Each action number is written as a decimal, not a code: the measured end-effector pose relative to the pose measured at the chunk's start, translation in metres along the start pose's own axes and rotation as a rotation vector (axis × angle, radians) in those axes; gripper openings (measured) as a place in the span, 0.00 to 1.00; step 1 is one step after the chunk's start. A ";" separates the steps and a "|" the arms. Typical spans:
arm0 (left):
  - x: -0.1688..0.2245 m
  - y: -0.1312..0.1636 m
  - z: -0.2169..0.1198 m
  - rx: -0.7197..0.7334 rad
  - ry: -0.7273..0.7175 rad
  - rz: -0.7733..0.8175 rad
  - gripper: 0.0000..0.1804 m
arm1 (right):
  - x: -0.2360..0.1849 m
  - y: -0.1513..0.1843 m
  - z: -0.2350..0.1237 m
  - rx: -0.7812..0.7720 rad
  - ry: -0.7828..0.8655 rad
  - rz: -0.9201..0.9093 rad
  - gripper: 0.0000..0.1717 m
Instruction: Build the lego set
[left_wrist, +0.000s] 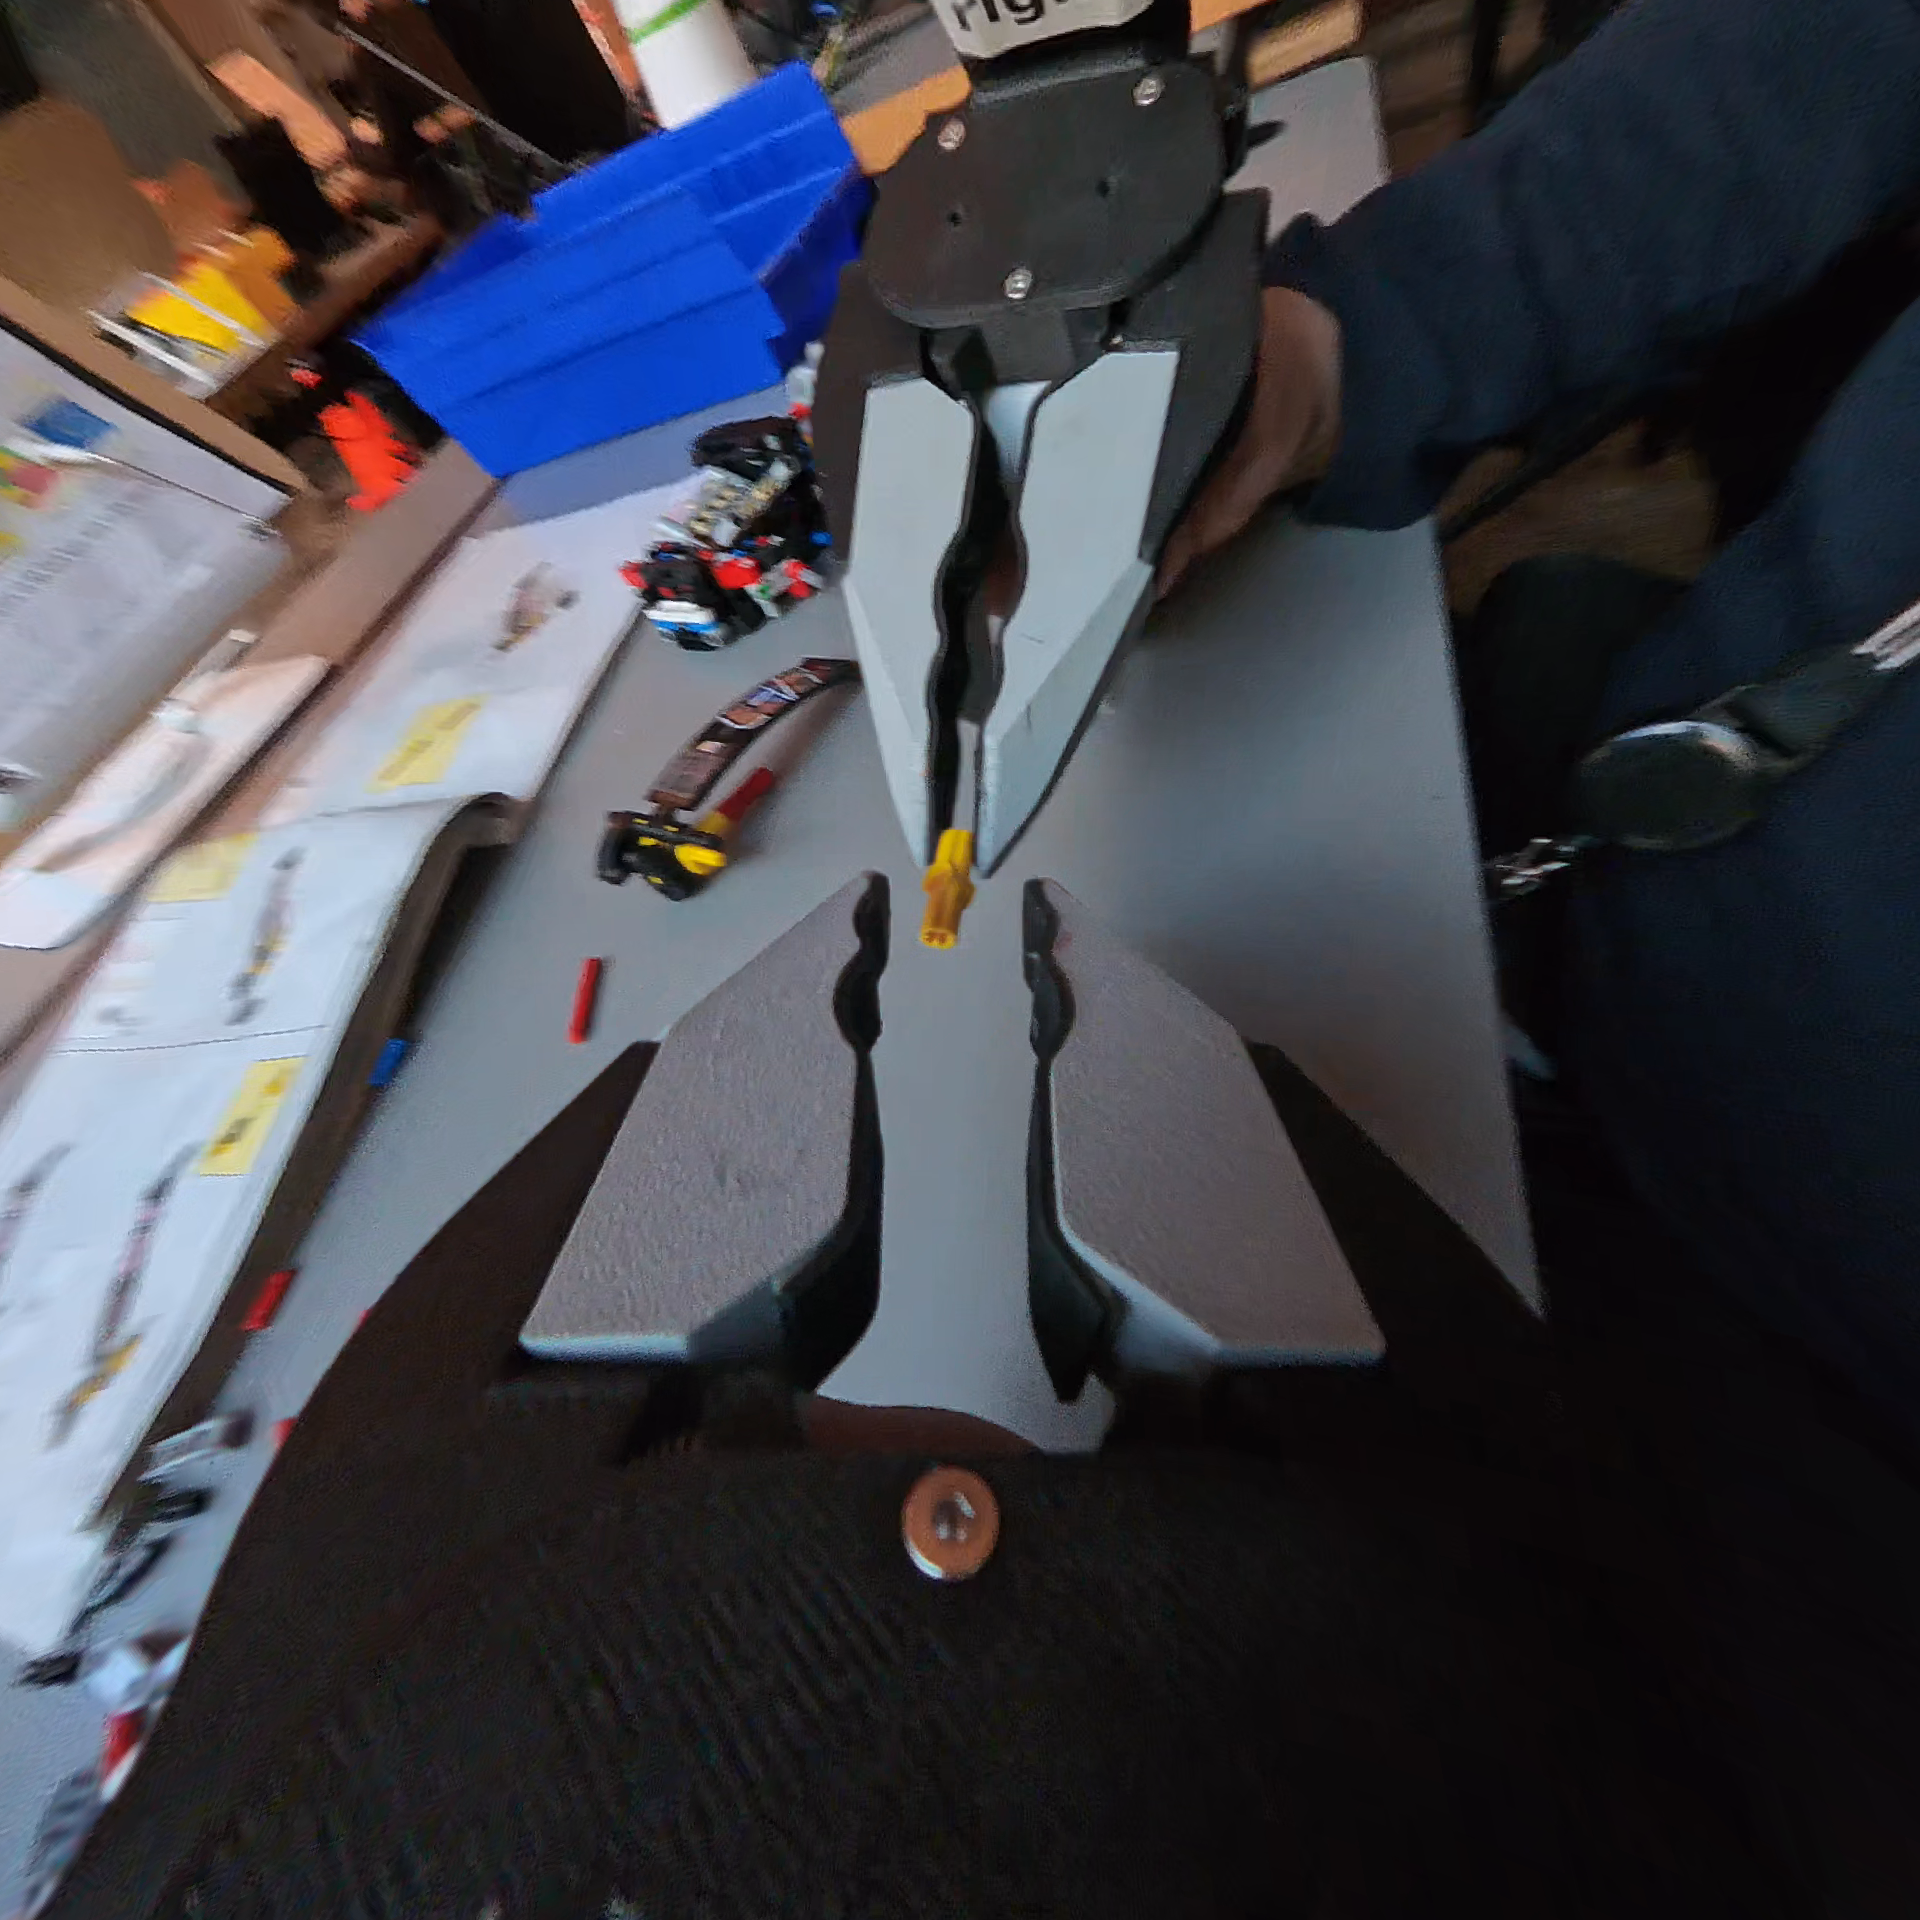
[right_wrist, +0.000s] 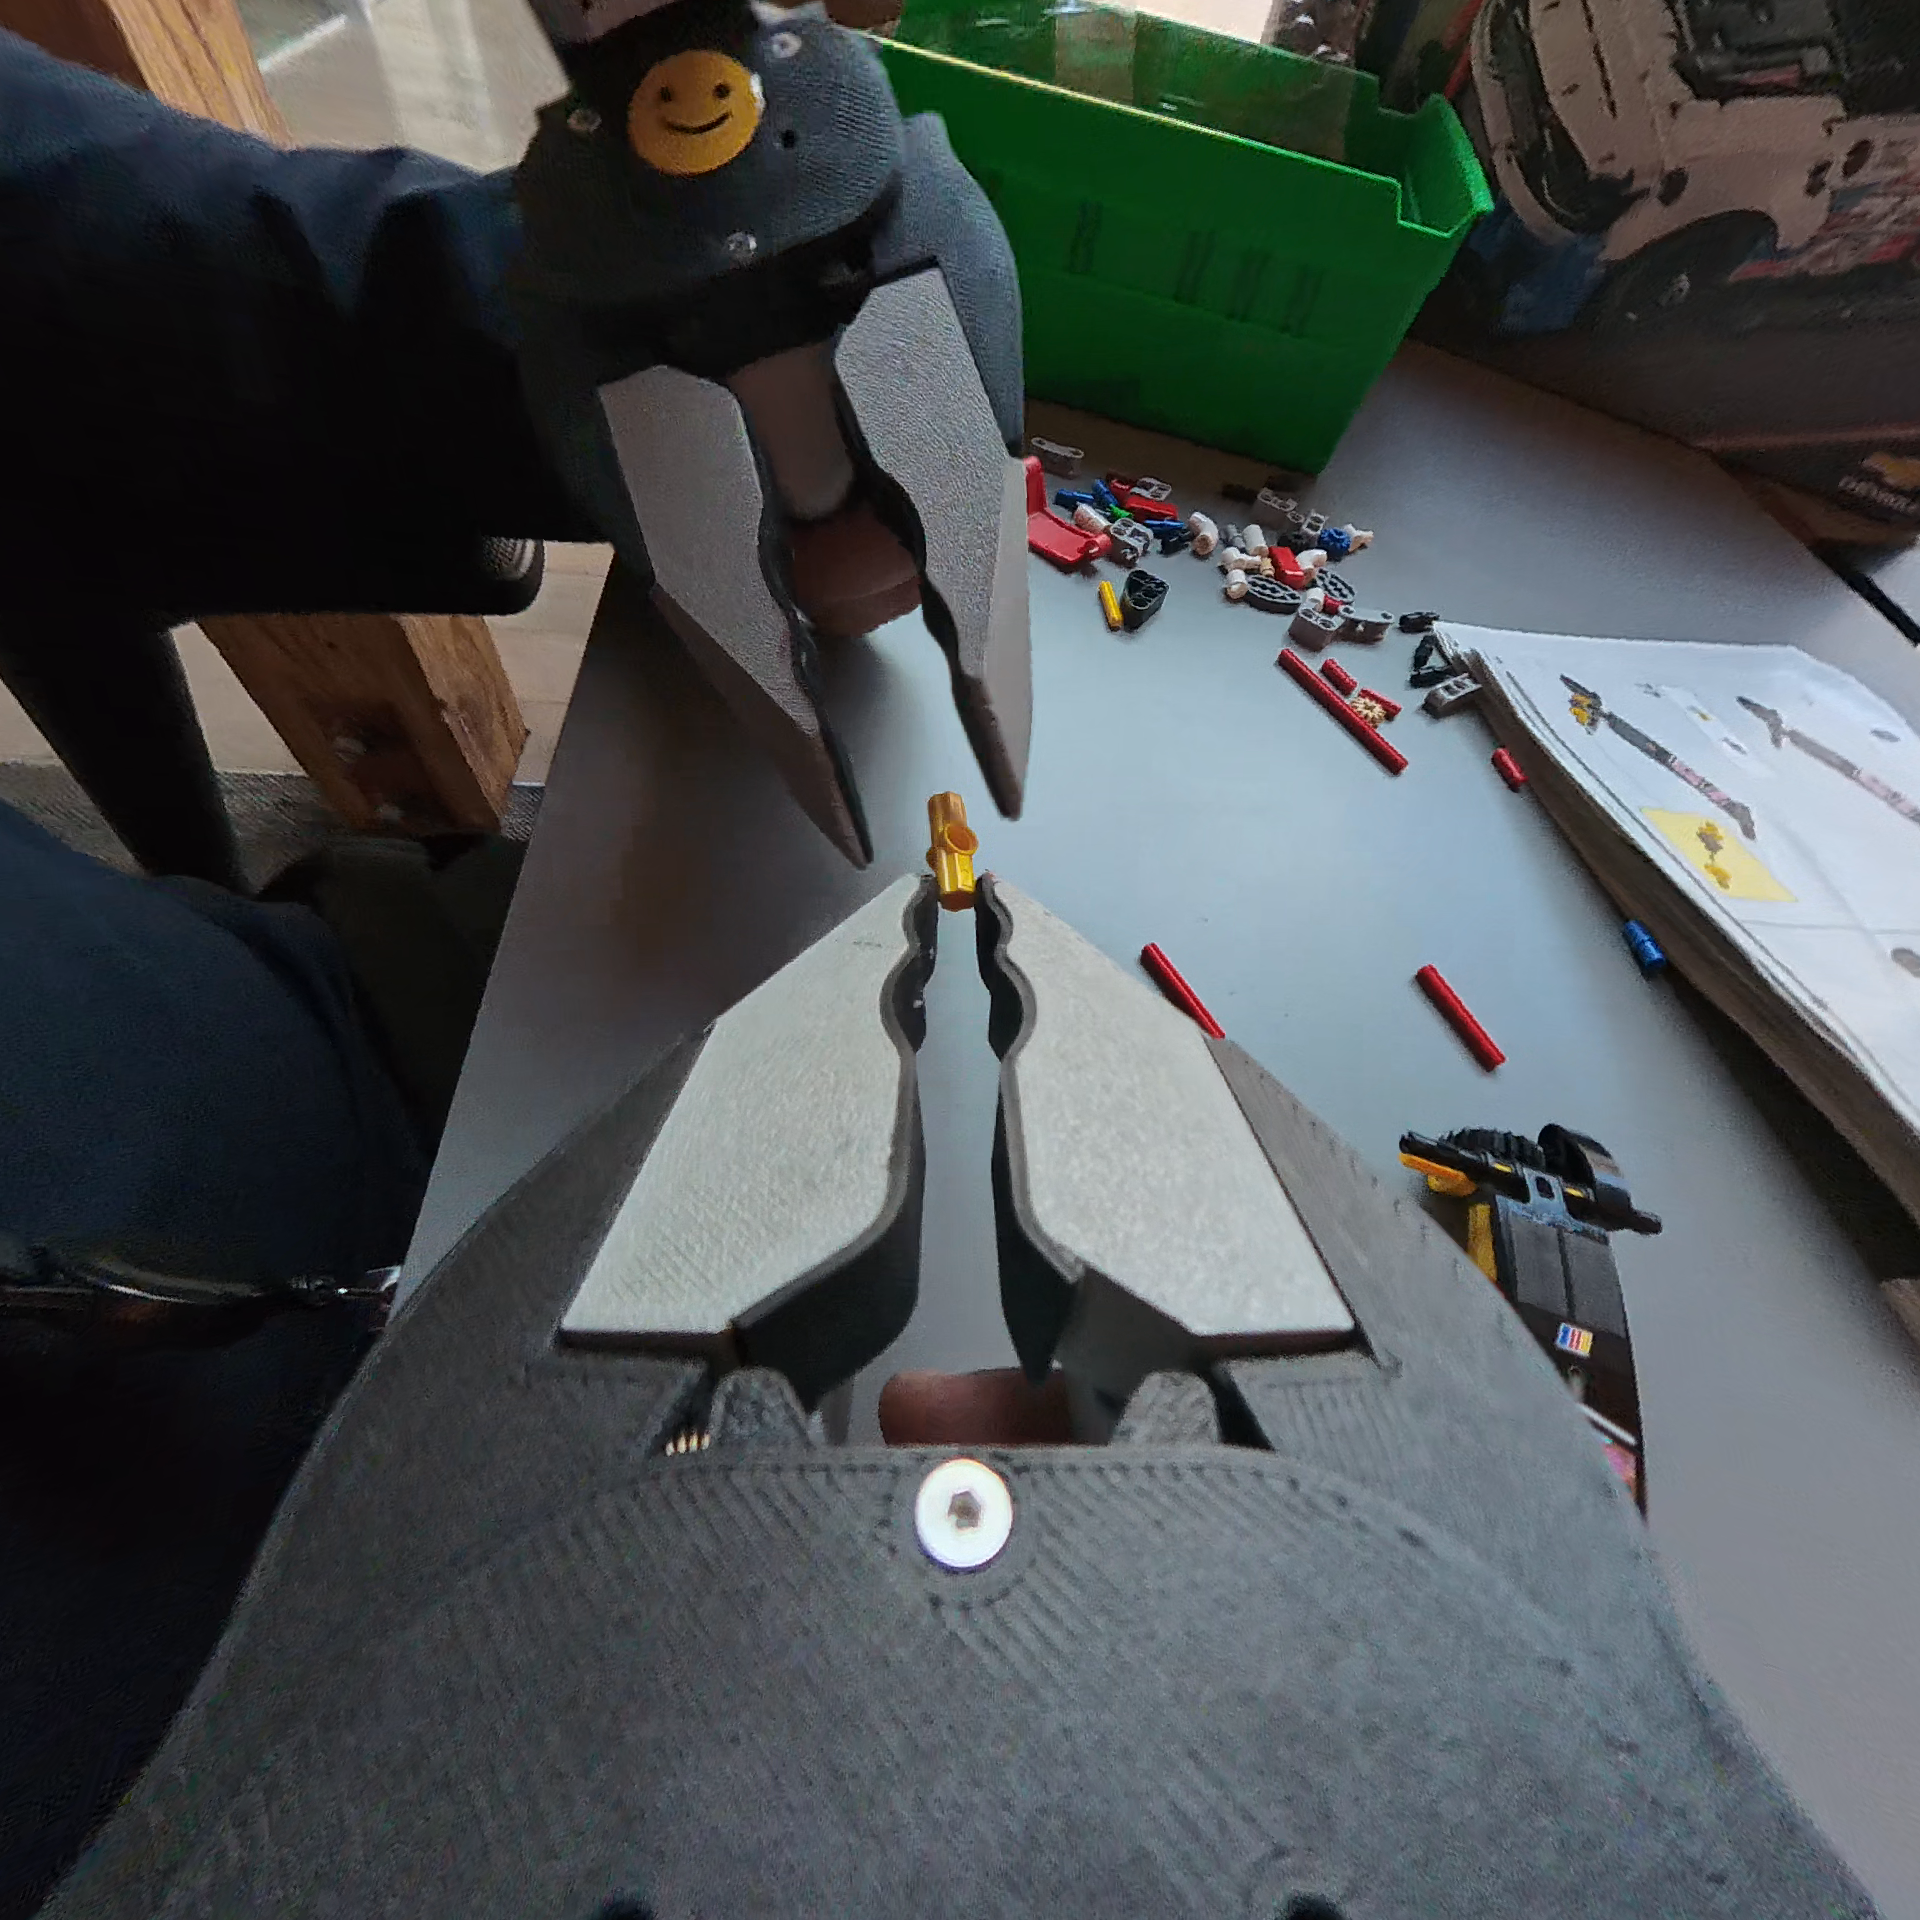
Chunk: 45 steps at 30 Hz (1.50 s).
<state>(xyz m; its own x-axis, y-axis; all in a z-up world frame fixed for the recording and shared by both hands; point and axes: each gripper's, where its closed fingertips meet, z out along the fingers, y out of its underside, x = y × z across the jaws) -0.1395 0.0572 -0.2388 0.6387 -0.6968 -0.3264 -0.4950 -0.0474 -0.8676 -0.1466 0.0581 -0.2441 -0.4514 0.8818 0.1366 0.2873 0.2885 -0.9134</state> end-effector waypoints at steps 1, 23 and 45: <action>0.003 0.002 0.000 -0.007 0.024 -0.023 0.13 | -0.001 0.000 0.001 -0.003 0.004 -0.025 0.03; -0.017 0.069 -0.003 -0.359 -0.058 0.102 0.04 | 0.044 0.041 0.014 -0.265 0.070 0.109 0.12; -0.016 0.068 0.004 -0.364 -0.034 0.017 0.04 | 0.041 0.058 0.016 -0.438 -0.082 0.031 0.00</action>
<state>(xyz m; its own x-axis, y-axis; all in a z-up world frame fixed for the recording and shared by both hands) -0.1812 0.0680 -0.2935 0.6451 -0.6754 -0.3573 -0.6789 -0.2921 -0.6736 -0.1623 0.1051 -0.2973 -0.4974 0.8651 0.0648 0.6245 0.4089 -0.6654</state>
